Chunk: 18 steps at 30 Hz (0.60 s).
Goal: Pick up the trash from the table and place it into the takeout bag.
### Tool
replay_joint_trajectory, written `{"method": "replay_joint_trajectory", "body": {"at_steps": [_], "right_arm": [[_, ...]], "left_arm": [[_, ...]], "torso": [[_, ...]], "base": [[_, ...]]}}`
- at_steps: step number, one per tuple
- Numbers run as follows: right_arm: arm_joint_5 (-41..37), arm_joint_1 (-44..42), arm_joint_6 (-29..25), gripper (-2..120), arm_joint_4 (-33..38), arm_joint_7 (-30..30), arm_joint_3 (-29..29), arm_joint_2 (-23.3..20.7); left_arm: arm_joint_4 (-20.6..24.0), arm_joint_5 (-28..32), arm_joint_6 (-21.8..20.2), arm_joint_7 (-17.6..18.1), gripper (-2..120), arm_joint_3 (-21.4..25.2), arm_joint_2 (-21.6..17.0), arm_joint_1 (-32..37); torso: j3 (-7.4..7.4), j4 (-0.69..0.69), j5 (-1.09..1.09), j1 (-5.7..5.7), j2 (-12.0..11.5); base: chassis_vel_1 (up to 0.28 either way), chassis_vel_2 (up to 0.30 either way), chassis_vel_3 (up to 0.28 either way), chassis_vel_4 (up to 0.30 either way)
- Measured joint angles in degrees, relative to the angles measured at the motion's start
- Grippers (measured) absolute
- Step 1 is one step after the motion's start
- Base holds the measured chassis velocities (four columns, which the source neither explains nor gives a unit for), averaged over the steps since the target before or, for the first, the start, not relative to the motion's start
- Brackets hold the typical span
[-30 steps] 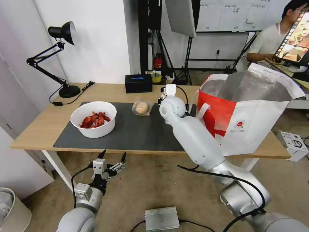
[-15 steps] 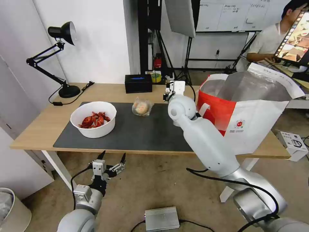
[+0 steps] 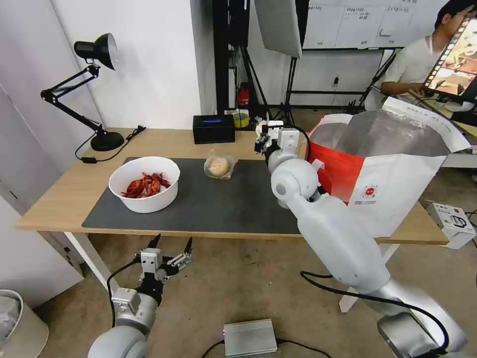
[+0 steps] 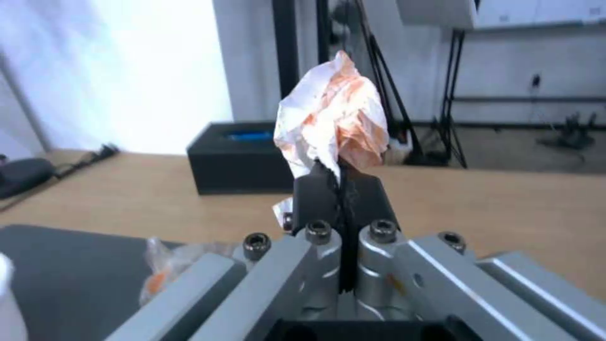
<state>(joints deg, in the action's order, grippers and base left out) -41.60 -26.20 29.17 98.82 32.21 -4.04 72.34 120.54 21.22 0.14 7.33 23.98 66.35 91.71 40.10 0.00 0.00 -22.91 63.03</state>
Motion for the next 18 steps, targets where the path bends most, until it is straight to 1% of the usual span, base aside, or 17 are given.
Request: {"method": "replay_joint_trajectory", "body": {"at_steps": [2, 4, 6, 8, 10, 13, 14, 15, 18], "right_arm": [[0.42, -0.26, -0.43, 0, 0.23, -0.43, 0.12, -0.12], [2.58, -1.77, -2.87, 0, 1.58, -2.64, 0.74, -0.59], [3.02, -2.12, -3.41, 0, 1.93, -3.09, 0.92, -0.7], [5.71, -4.58, -6.38, 0, 4.65, -5.52, 2.28, -1.65], [5.77, -4.65, -6.44, 0, 4.73, -5.59, 2.33, -1.69], [9.54, -8.74, -9.34, 0, 8.39, -8.6, 4.99, -3.89], [9.54, -8.74, -9.34, 0, 8.39, -8.6, 4.99, -3.89], [12.14, -10.94, -10.53, 0, 9.78, -10.18, 6.6, -4.81], [13.5, -13.76, -11.46, 0, 11.38, -11.44, 8.24, -5.67]], "left_arm": [[0.06, -0.02, 0.01, 0.0, 100, 0.03, 0.02, 0.02], [0.4, -0.13, 0.03, 0.01, 100, 0.21, 0.06, 0.21], [0.44, -0.16, 0.04, 0.01, 100, 0.24, 0.06, 0.24], [0.57, -0.37, 0.11, 0.02, 100, 0.37, 0.12, 0.33], [0.57, -0.38, 0.11, 0.02, 100, 0.37, 0.13, 0.33], [0.58, -0.59, 0.84, 0.04, 100, -0.17, 0.59, 0.3], [0.58, -0.59, 0.84, 0.04, 100, -0.17, 0.59, 0.3], [0.53, -0.61, 1.01, 0.04, 100, -0.32, 0.77, 0.26], [0.46, -0.62, 1.08, 0.04, 100, -0.39, 0.78, 0.19]], "torso": [[0.0, 0.0, 0.0, 0.0, 0.0], [0.0, 0.0, 0.0, 0.0, 0.0], [0.0, -0.01, 0.0, 0.0, 0.0], [0.0, 0.0, 0.0, 0.0, 0.0], [0.0, 0.0, 0.0, 0.0, 0.0], [0.0, 0.0, 0.0, 0.0, 0.0], [0.0, 0.0, 0.0, 0.0, 0.0], [0.0, 0.0, -0.01, 0.0, 0.0], [0.0, -0.01, 0.01, 0.0, 0.0]], "base": [[0.0, 0.0, 0.0, 0.0], [0.0, 0.0, 0.0, 0.0], [0.0, 0.0, 0.0, 0.0], [0.0, 0.0, 0.0, 0.0], [0.0, 0.0, 0.0, 0.0], [0.0, 0.0, 0.0, 0.0], [0.0, 0.0, 0.0, 0.0], [0.0, 0.0, 0.0, 0.0], [0.0, 0.0, 0.0, 0.0]]}}
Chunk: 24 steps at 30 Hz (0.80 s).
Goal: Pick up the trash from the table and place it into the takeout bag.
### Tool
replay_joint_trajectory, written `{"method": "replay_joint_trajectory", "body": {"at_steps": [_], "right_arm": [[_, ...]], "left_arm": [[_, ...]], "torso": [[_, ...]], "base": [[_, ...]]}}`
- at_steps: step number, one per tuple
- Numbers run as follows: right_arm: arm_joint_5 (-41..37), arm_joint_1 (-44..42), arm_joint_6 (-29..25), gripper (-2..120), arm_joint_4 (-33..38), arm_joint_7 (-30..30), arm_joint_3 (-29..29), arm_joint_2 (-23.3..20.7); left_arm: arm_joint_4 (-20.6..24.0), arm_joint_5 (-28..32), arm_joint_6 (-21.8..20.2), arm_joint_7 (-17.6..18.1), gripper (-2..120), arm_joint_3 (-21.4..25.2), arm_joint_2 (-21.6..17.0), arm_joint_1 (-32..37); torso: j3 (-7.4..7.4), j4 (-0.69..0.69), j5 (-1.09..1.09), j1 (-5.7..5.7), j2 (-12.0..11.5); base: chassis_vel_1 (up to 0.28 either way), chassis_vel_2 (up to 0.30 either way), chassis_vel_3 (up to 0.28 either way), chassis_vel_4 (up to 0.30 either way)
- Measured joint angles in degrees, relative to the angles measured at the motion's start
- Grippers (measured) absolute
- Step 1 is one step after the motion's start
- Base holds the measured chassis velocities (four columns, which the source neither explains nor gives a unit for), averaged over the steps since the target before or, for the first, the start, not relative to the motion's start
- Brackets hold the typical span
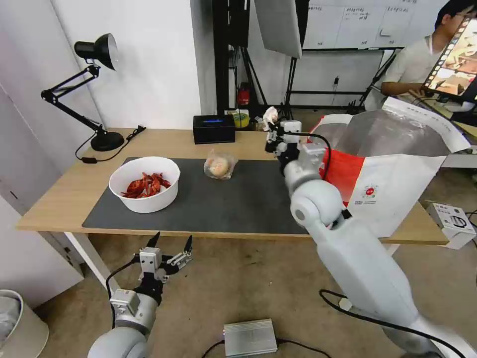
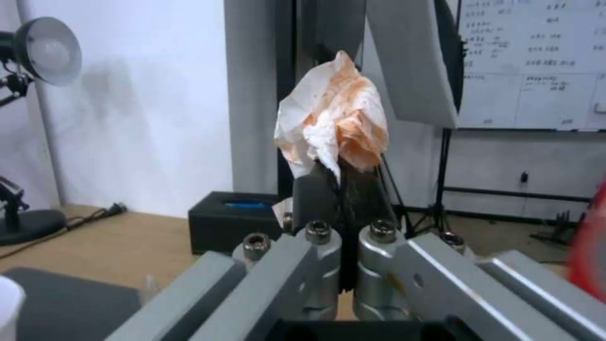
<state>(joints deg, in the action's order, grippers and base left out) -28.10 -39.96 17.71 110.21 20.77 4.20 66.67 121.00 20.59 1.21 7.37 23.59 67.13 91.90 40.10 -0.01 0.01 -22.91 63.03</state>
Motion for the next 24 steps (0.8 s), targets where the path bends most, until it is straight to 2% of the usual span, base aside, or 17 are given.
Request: {"method": "replay_joint_trajectory", "body": {"at_steps": [5, 15, 24], "right_arm": [[2.87, -5.69, -1.8, 0, 4.09, -2.27, 3.92, -2.27], [0.89, -10.9, -2.04, 0, 11.54, -1.92, 10.41, -7.75], [-1.17, -12.89, -3.29, 0, 13.38, -2.29, 14.41, -11.15]], "left_arm": [[0.68, 0.07, 0.03, -0.03, 100, -0.2, -0.13, 0.18], [0.72, -0.1, 0.03, -0.03, 100, -1.05, -0.25, 0.09], [0.45, -0.76, -0.01, -0.05, 100, -2.14, 0.14, -0.04]], "torso": [[0.0, 0.0, 0.0, 0.0, 0.0], [0.0, 0.0, -0.01, 0.0, 0.0], [0.0, 0.0, -0.01, 0.0, 0.0]], "base": [[0.0, 0.0, 0.0, 0.0], [0.0, 0.0, 0.0, 0.0], [0.0, 0.0, 0.0, 0.0]]}}
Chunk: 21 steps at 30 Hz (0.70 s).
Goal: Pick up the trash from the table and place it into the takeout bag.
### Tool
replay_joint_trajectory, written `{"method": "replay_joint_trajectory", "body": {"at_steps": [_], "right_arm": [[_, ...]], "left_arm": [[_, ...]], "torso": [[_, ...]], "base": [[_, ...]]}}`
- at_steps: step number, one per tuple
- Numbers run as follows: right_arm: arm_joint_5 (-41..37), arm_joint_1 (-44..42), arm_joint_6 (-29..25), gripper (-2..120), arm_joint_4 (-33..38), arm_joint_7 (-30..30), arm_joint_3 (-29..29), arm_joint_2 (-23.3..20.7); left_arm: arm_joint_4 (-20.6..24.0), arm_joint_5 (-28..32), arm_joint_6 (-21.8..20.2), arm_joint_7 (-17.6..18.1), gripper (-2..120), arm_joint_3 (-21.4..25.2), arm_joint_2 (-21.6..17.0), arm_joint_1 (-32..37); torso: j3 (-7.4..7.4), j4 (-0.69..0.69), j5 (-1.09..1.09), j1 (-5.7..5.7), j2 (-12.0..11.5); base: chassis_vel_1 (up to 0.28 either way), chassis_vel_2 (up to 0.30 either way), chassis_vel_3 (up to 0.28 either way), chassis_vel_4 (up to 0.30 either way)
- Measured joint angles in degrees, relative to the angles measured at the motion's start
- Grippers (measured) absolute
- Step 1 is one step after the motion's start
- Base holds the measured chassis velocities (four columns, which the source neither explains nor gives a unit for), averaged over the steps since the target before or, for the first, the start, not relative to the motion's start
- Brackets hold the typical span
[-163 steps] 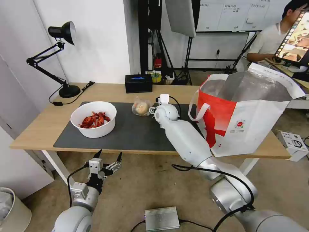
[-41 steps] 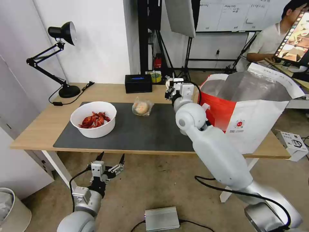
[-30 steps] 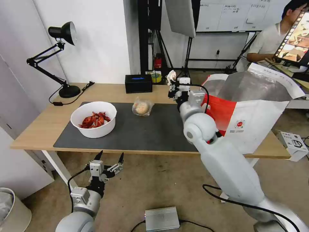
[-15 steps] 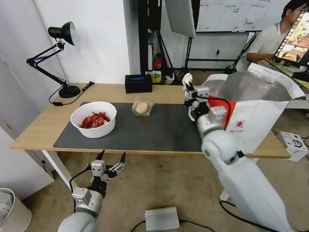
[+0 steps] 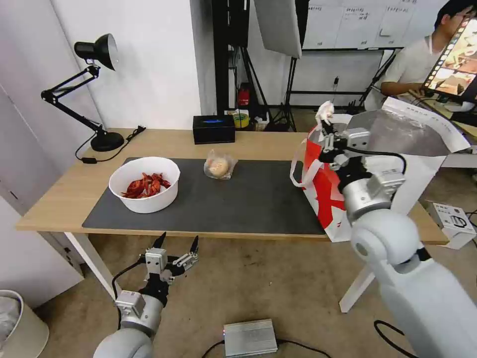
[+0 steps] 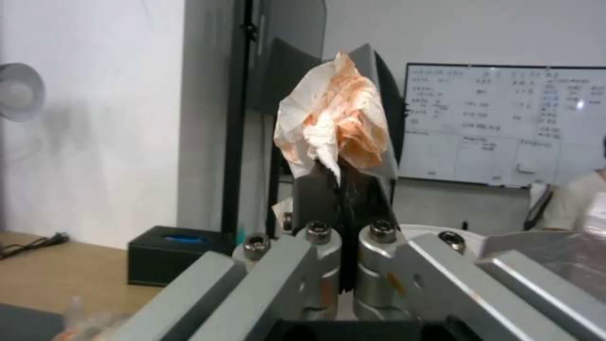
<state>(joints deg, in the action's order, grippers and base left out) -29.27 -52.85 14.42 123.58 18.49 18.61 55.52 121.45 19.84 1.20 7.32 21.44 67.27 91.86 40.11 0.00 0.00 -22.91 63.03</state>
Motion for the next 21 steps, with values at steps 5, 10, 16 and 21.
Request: {"method": "replay_joint_trajectory", "body": {"at_steps": [5, 10, 16, 21], "right_arm": [[-1.6, -0.28, 0.02, 0, -0.26, 0.74, 1.64, -1.53], [-2.35, -0.09, 0.37, 0, -1.12, 1.85, 2.36, -1.96], [-4.58, 0.3, 1.81, 0, -1.97, 3.7, 3.12, -2.55], [-6.6, -0.06, 2.77, 0, -2.33, 5.62, 4.43, -2.73]], "left_arm": [[-0.29, -0.06, -0.09, -0.01, 100, -0.59, 0.07, -0.27], [-0.35, -0.09, -0.1, -0.03, 100, -0.71, 0.21, -0.28], [-0.43, -0.09, -0.1, -0.07, 100, -0.55, 0.15, -0.22], [-0.92, -0.02, -0.1, -0.08, 100, -0.83, 0.04, -0.75]], "torso": [[0.0, 0.0, 0.0, 0.0, 0.0], [0.0, 0.0, 0.0, 0.0, 0.0], [0.0, 0.01, 0.0, 0.0, 0.0], [0.0, 0.0, 0.0, 0.0, 0.0]], "base": [[0.0, 0.0, 0.0, 0.0], [0.0, 0.0, 0.0, 0.0], [0.0, 0.0, 0.0, 0.0], [0.0, 0.0, 0.0, 0.0]]}}
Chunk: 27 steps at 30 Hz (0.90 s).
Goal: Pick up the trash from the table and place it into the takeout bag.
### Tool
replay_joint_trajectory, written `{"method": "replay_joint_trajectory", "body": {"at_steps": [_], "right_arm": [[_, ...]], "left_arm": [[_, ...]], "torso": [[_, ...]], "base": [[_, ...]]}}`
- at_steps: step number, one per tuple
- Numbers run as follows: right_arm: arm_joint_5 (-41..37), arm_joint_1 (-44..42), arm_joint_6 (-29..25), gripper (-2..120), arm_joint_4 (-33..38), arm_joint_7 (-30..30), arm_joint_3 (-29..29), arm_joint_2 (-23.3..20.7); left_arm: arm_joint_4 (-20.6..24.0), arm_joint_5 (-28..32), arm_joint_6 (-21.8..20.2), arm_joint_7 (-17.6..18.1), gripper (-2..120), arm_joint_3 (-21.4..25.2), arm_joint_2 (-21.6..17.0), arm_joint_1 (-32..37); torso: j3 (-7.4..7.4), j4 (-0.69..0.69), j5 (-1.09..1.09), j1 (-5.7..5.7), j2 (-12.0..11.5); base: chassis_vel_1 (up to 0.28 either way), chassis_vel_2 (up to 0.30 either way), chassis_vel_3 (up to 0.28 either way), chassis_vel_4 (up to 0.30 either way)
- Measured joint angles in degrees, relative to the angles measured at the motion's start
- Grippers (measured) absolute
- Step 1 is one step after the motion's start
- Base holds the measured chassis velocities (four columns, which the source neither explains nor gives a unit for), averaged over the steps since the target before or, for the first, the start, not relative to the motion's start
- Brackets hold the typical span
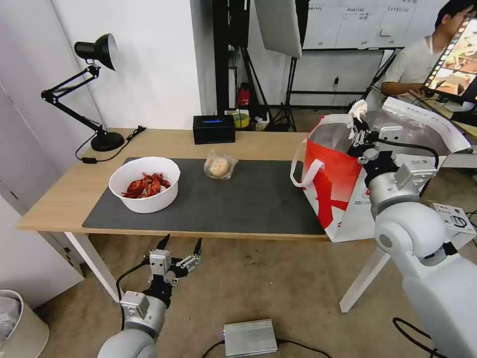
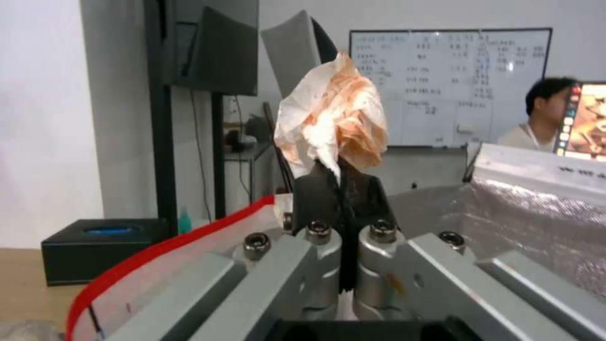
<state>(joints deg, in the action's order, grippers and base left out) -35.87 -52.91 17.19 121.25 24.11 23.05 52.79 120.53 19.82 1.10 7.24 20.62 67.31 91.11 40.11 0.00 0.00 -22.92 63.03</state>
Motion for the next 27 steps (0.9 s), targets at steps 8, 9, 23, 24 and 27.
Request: {"method": "replay_joint_trajectory", "body": {"at_steps": [8, 9, 23, 24, 27], "right_arm": [[-2.3, -0.31, 0.61, 5, 0.29, 2.45, 0.43, 0.29], [-2.37, -0.36, 0.78, 10, 0.3, 2.85, 0.44, 0.4], [-2.49, -0.13, 2.65, 60, 0.19, 4.78, 0.75, 0.19], [-2.56, -0.12, 2.67, 64, 0.14, 4.79, 0.82, 0.08], [-2.81, -0.04, 2.69, 74, 0.05, 4.8, 0.86, -0.1]], "left_arm": [[-0.62, 0.16, -0.09, 0.13, 100, -0.8, -0.06, -0.94], [-0.77, 0.14, -0.11, 1.0, 100, -0.94, -0.08, -1.13], [-1.34, 0.35, -0.12, 2.05, 100, -1.56, -0.69, -1.96], [-1.36, 0.35, -0.12, 2.05, 100, -1.61, -0.7, -2.01], [-1.43, 0.37, -0.13, 2.05, 100, -1.84, -0.7, -2.13]], "torso": [[0.0, 0.0, 0.0, 0.0, 0.0], [0.0, 0.0, 0.0, 0.0, 0.0], [0.0, 0.0, -0.01, 0.0, 0.0], [0.0, 0.0, 0.0, 0.0, 0.0], [0.0, 0.0, 0.0, 0.0, 0.0]], "base": [[0.0, 0.0, 0.0, 0.0], [0.0, 0.0, 0.0, 0.0], [0.0, 0.0, 0.0, 0.0], [0.0, 0.0, 0.0, 0.0], [0.0, 0.0, 0.0, 0.0]]}}
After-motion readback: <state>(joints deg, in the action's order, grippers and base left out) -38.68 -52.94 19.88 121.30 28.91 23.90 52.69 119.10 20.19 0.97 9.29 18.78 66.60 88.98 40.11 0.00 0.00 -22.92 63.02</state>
